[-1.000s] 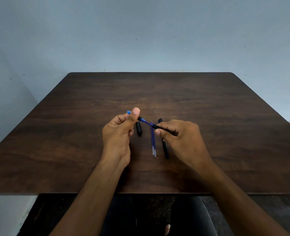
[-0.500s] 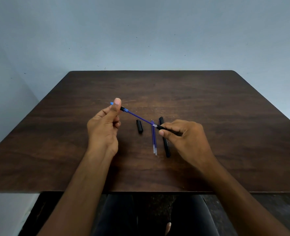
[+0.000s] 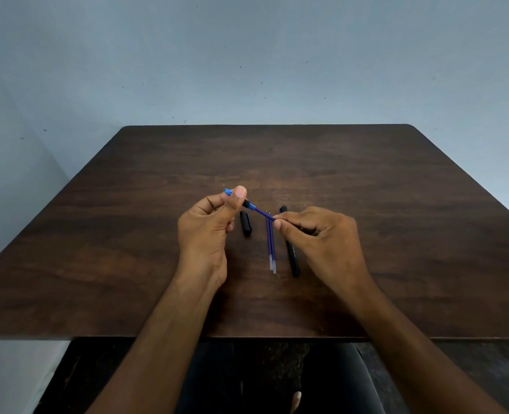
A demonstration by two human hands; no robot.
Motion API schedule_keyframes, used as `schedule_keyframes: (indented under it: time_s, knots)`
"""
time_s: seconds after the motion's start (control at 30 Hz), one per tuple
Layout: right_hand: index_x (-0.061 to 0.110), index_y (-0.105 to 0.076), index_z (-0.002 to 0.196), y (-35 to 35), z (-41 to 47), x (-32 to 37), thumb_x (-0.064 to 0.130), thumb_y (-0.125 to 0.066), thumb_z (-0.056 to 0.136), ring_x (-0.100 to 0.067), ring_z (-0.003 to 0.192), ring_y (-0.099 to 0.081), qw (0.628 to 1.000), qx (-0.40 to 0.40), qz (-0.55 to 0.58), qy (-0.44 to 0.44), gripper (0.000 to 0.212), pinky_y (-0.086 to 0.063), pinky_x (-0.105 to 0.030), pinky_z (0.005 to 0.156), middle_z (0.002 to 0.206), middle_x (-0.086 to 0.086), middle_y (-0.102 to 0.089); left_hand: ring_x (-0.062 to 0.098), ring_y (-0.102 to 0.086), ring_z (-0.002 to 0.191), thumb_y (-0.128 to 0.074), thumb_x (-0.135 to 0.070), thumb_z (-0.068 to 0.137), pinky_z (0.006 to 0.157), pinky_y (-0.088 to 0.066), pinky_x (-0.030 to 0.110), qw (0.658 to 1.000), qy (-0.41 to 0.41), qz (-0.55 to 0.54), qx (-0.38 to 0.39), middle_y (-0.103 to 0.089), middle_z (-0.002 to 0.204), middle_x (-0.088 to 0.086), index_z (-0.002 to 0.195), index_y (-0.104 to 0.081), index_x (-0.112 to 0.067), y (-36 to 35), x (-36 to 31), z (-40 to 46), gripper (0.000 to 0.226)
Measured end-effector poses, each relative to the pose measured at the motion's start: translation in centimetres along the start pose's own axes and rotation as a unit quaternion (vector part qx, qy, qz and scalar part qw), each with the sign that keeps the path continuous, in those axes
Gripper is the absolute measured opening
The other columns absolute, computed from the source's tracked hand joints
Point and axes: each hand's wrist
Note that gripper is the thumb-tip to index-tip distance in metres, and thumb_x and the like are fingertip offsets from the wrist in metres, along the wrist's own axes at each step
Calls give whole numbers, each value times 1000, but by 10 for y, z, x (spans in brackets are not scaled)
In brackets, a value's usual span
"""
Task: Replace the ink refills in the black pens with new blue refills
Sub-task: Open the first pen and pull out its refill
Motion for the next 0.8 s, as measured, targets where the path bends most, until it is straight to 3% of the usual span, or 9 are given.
schedule_keyframes:
  time_s: [0.3, 0.43, 0.5, 0.6, 0.7, 0.8]
  knots:
    - [21, -82, 96, 3, -3, -6, 21, -77, 86, -6, 70, -69, 999, -31, -2, 10, 11, -55, -15, 65, 74, 8, -74, 5, -45, 56, -88, -42, 58, 56, -43, 20, 999, -7, -36, -30, -65, 63, -9, 67, -79, -21, 6, -8, 7, 24]
    - [22, -82, 94, 6, -6, -9, 21, -77, 86, -7, 69, -69, 1000, -29, -6, 10, 9, -53, -14, 64, 73, 7, -74, 5, -43, 56, -87, -40, 61, 58, -39, 23, 997, -10, -34, -69, -63, 70, -1, 73, -78, -18, 18, -17, 19, 27]
    - [23, -82, 94, 7, -7, -10, 21, -77, 87, -8, 70, -69, 1000, -29, -5, 8, 9, -55, -19, 65, 73, 6, -74, 6, -42, 58, -87, -41, 66, 63, -38, 25, 998, -9, 25, -58, -65, 77, 3, 74, -77, -17, 24, -19, 22, 26]
    - [23, -81, 96, 9, -6, -12, 21, -77, 87, -7, 72, -69, 1000, -29, -2, 2, 11, -56, -21, 67, 75, 7, -75, -3, -55, 60, -87, -40, 72, 80, -38, 26, 981, 1, 194, -21, -70, 62, -15, 73, -79, -16, 32, -16, 22, 25]
    - [21, -81, 98, 9, -5, -14, 22, -77, 86, -8, 72, -70, 1000, -27, -9, -2, 12, -56, -23, 67, 76, 6, -75, 4, -71, 74, -89, -43, 68, 68, -46, 23, 937, -1, 350, 0, -76, 67, -9, 70, -79, -17, 35, -8, 20, 28]
    - [23, -81, 97, 9, -5, -15, 21, -78, 86, -8, 71, -70, 999, -36, -6, 2, 12, -56, -20, 66, 74, 8, -75, 8, -67, 60, -90, -50, 64, 52, -44, 21, 870, 8, 493, 0, -74, 63, -7, 65, -76, -21, 32, 0, 16, 32]
Point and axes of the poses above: each hand's wrist, its own z-axis towards the middle knuckle, its own y-axis out of the back of the hand, x = y × z
